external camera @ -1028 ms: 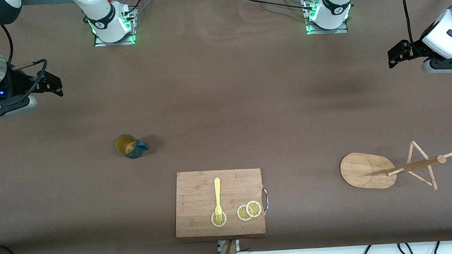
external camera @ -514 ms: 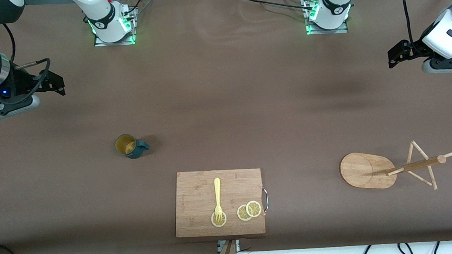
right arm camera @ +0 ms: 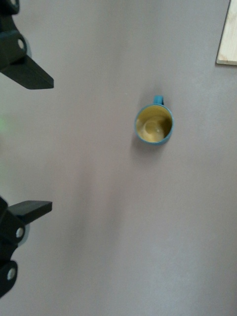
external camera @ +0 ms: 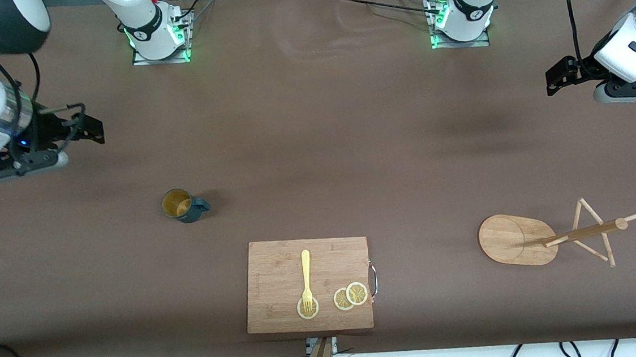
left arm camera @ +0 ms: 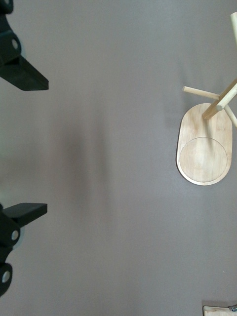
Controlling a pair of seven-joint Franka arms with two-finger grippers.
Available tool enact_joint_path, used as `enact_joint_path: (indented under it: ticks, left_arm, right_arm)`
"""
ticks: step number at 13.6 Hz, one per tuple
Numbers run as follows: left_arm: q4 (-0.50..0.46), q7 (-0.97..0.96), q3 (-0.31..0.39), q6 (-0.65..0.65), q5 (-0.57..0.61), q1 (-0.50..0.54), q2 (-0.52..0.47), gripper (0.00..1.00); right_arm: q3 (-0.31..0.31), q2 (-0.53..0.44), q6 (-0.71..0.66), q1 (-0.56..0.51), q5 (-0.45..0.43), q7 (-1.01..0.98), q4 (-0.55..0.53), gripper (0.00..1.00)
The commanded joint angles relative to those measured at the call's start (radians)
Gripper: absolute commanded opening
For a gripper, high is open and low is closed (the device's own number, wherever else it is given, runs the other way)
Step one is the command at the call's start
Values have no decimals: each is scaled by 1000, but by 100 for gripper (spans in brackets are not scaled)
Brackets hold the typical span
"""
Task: Pass cup and hang on rack
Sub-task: 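Reach the right gripper down to the teal mug and grasp its rim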
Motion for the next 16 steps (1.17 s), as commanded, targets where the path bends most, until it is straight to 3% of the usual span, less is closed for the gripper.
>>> enact_joint_path:
  ticks: [1,5,12,16]
  left_arm:
    - [-13,7,0,7,-15,5,-14,100]
    - [-13,8,0,7,-15,5,-16,100]
    - [-12,7,1,8,-15,5,-14,100]
    - [-10,7,0,8,-15,5,-13,100]
  right_arm:
    - [6,49,185,4,12,37,-125,100]
    - [6,154,364,40,14,98,-191,99]
    - [8,289,506,38,14,98,-194,90]
    - [8,332,617,38,28,98,-239,68]
